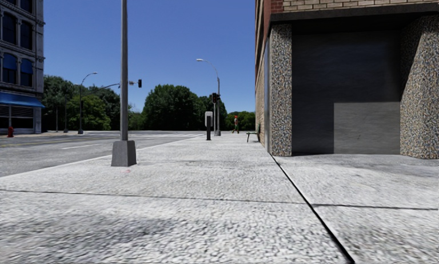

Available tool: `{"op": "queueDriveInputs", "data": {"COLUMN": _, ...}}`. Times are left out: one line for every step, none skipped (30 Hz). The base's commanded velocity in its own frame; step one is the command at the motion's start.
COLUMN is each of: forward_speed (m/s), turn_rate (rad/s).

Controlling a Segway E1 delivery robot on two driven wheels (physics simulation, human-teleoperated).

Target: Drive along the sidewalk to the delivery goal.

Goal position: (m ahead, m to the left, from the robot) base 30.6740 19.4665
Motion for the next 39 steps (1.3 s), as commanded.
{"op": "queueDriveInputs", "data": {"forward_speed": 2.0, "turn_rate": 0.0}}
{"op": "queueDriveInputs", "data": {"forward_speed": 2.0, "turn_rate": 0.0}}
{"op": "queueDriveInputs", "data": {"forward_speed": 2.0, "turn_rate": 0.0}}
{"op": "queueDriveInputs", "data": {"forward_speed": 2.0, "turn_rate": 0.0}}
{"op": "queueDriveInputs", "data": {"forward_speed": 2.0, "turn_rate": 0.0}}
{"op": "queueDriveInputs", "data": {"forward_speed": 2.0, "turn_rate": 0.0}}
{"op": "queueDriveInputs", "data": {"forward_speed": 2.0, "turn_rate": 0.0}}
{"op": "queueDriveInputs", "data": {"forward_speed": 2.0, "turn_rate": 0.0}}
{"op": "queueDriveInputs", "data": {"forward_speed": 2.0, "turn_rate": 0.0}}
{"op": "queueDriveInputs", "data": {"forward_speed": 2.0, "turn_rate": 0.0}}
{"op": "queueDriveInputs", "data": {"forward_speed": 2.0, "turn_rate": 0.0}}
{"op": "queueDriveInputs", "data": {"forward_speed": 2.0, "turn_rate": 0.0}}
{"op": "queueDriveInputs", "data": {"forward_speed": 2.0, "turn_rate": 0.0}}
{"op": "queueDriveInputs", "data": {"forward_speed": 2.0, "turn_rate": 0.0}}
{"op": "queueDriveInputs", "data": {"forward_speed": 2.0, "turn_rate": 0.0}}
{"op": "queueDriveInputs", "data": {"forward_speed": 2.0, "turn_rate": 0.0}}
{"op": "queueDriveInputs", "data": {"forward_speed": 2.0, "turn_rate": 0.0}}
{"op": "queueDriveInputs", "data": {"forward_speed": 2.0, "turn_rate": 0.0}}
{"op": "queueDriveInputs", "data": {"forward_speed": 2.0, "turn_rate": 0.0}}
{"op": "queueDriveInputs", "data": {"forward_speed": 2.0, "turn_rate": 0.0}}
{"op": "queueDriveInputs", "data": {"forward_speed": 2.0, "turn_rate": 0.0}}
{"op": "queueDriveInputs", "data": {"forward_speed": 2.0, "turn_rate": 0.0}}
{"op": "queueDriveInputs", "data": {"forward_speed": 2.0, "turn_rate": 0.0}}
{"op": "queueDriveInputs", "data": {"forward_speed": 2.0, "turn_rate": 0.0}}
{"op": "queueDriveInputs", "data": {"forward_speed": 2.0, "turn_rate": 0.0}}
{"op": "queueDriveInputs", "data": {"forward_speed": 2.0, "turn_rate": 0.0}}
{"op": "queueDriveInputs", "data": {"forward_speed": 2.0, "turn_rate": 0.0}}
{"op": "queueDriveInputs", "data": {"forward_speed": 2.0, "turn_rate": 0.0}}
{"op": "queueDriveInputs", "data": {"forward_speed": 2.0, "turn_rate": 0.0}}
{"op": "queueDriveInputs", "data": {"forward_speed": 2.0, "turn_rate": 0.0}}
{"op": "queueDriveInputs", "data": {"forward_speed": 2.0, "turn_rate": 0.0}}
{"op": "queueDriveInputs", "data": {"forward_speed": 2.0, "turn_rate": 0.0}}
{"op": "queueDriveInputs", "data": {"forward_speed": 2.0, "turn_rate": 0.0}}
{"op": "queueDriveInputs", "data": {"forward_speed": 2.0, "turn_rate": 0.0}}
{"op": "queueDriveInputs", "data": {"forward_speed": 2.0, "turn_rate": 0.0}}
{"op": "queueDriveInputs", "data": {"forward_speed": 2.0, "turn_rate": 0.0}}
{"op": "queueDriveInputs", "data": {"forward_speed": 2.0, "turn_rate": 0.0}}
{"op": "queueDriveInputs", "data": {"forward_speed": 2.0, "turn_rate": 0.0}}
{"op": "queueDriveInputs", "data": {"forward_speed": 2.0, "turn_rate": 0.0}}
